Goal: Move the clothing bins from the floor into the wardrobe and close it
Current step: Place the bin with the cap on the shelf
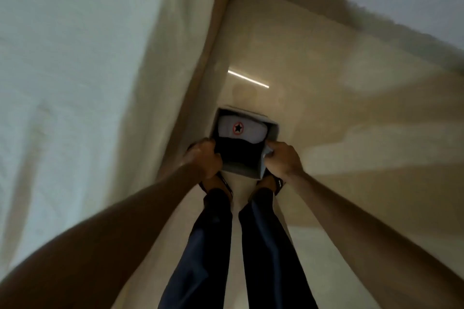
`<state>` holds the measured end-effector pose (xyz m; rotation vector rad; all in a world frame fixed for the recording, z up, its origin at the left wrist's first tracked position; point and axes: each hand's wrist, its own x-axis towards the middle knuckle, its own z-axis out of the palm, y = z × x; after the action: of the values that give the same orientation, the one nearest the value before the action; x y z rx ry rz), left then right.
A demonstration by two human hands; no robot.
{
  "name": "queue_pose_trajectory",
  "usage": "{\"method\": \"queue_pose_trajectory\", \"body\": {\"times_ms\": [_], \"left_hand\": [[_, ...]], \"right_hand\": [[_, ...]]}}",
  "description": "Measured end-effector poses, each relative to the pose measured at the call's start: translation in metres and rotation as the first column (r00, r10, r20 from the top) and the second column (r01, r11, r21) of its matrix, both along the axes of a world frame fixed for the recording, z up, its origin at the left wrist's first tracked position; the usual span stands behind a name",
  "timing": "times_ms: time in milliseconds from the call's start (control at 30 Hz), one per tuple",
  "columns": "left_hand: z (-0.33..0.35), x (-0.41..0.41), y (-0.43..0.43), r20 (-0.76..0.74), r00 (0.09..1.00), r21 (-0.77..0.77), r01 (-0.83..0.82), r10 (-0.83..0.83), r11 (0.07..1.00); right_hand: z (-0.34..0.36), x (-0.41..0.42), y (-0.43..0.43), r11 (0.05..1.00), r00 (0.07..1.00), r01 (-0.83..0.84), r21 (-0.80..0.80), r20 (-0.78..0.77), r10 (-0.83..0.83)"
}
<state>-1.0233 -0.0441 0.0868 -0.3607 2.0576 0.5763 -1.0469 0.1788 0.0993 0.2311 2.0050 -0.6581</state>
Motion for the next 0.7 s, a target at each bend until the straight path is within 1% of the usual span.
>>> {"method": "queue_pose_trajectory", "body": {"times_ms": [67,100,133,233,300,433,567,633,700], "left_hand": [[0.038,0.012,0.011,0.03,0.999,-0.033,0.04,-0.039,0.999],[0.072,0.015,0.018,0.051,0.998,-0.028,0.049,-0.047,0.998],[0.087,0.019,0.022,0.081,0.996,-0.016,0.046,-0.045,0.999],[0.169,0.016,0.035,0.047,0.998,-0.004,0.032,-0.032,0.999],[0.234,0.014,0.047,-0.014,1.0,-0.017,0.024,-0.025,1.0],[0.331,0.013,0.058,-0.148,0.987,-0.018,0.065,-0.067,0.998],[0.407,0.015,0.061,-0.253,0.965,0.067,0.082,-0.062,0.994],[0.45,0.02,0.064,-0.327,0.942,0.104,0.115,-0.075,0.988],[0.472,0.022,0.066,-0.376,0.922,0.122,0.151,-0.095,0.981]], "right_hand": [[0.038,0.002,0.009,1.0,0.999,-0.03,0.011,-0.012,0.03],[0.07,0.002,0.017,0.999,0.999,-0.036,0.021,-0.022,0.036],[0.086,0.003,0.021,0.998,0.998,-0.055,0.031,-0.019,0.056],[0.162,0.004,0.039,0.993,0.994,-0.108,0.043,-0.008,0.109],[0.221,0.006,0.052,0.993,0.994,-0.11,0.047,-0.013,0.111],[0.319,0.013,0.07,0.998,0.992,-0.063,0.028,-0.112,0.066],[0.399,0.024,0.084,0.999,0.981,0.016,0.033,-0.195,-0.009],[0.448,0.039,0.089,0.997,0.967,0.063,0.037,-0.251,-0.051],[0.475,0.049,0.089,0.995,0.951,0.094,0.025,-0.3,-0.082]]}}
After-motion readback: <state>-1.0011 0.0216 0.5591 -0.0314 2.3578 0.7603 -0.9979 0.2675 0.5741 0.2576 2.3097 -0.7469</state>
